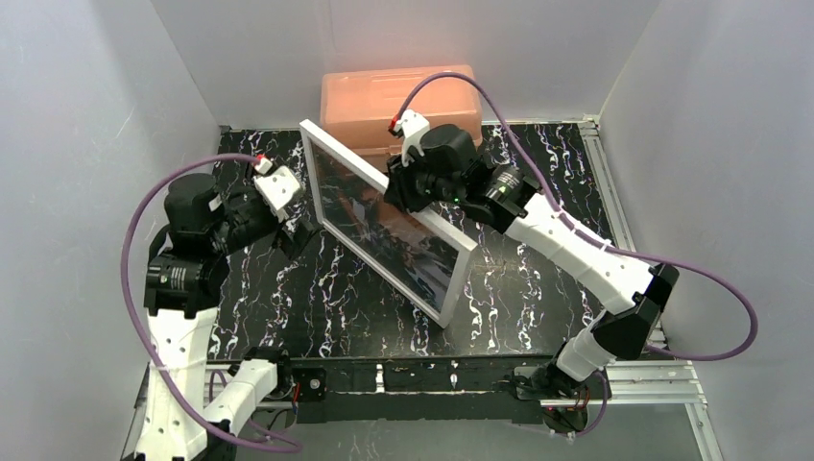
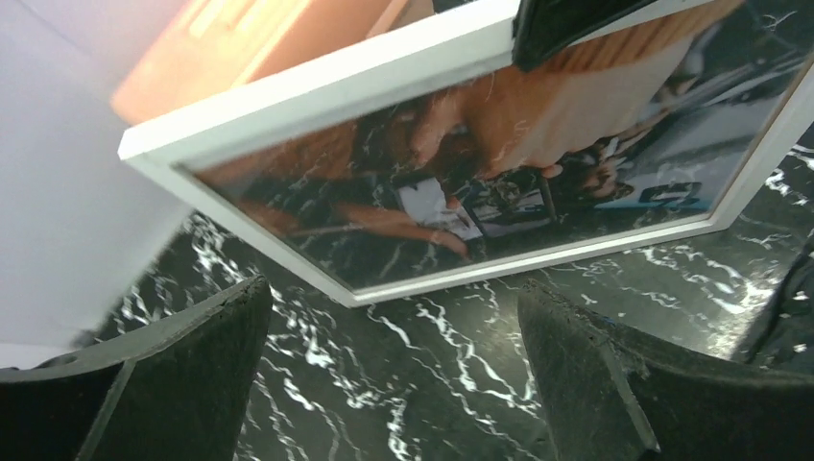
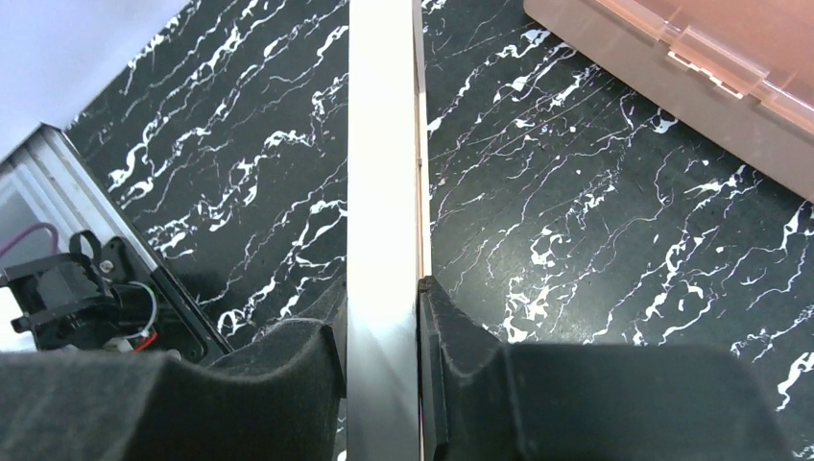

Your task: Put the photo into the frame

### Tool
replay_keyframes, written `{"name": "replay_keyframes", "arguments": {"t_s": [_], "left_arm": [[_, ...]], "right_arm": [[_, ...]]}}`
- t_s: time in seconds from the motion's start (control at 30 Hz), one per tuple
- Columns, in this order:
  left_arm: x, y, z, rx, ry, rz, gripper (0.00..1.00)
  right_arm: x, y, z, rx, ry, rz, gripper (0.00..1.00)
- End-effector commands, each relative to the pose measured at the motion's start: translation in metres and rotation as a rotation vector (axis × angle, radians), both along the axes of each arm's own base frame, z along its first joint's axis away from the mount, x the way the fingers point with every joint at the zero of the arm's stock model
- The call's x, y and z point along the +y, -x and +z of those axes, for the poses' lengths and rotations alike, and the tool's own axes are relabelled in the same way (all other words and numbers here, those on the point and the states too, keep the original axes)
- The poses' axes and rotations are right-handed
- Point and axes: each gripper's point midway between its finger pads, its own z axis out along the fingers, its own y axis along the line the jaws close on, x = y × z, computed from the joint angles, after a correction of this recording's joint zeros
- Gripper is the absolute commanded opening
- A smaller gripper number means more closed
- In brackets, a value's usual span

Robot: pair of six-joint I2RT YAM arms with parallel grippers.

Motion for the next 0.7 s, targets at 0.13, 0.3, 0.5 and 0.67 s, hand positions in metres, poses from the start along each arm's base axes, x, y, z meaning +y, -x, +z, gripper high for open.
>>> {"name": "replay_keyframes", "arguments": {"t_s": [0.13,0.3,0.5,0.67], "left_arm": [[0.006,-0.006,-0.011,0.291,0.144,0.175,0.98],[0.016,-0.012,-0.04,0.468,0.118,0.271,0.98],[0.032,-0.013,-0.076,0.548,0.02,0.341,0.98],[0.045,-0.011,-0.095,0.552,-0.054,0.378,0.98]], "right_arm": [[-0.031,-0.001,-0.041,0.204,-0.053,-0.007,0.1],[-0.054,0.006,-0.068,0.223,-0.081,-0.061,0.11],[-0.08,0.005,-0.096,0.226,-0.113,-0.128,0.12],[-0.089,0.001,-0.117,0.239,-0.115,-0.147,0.11]]}}
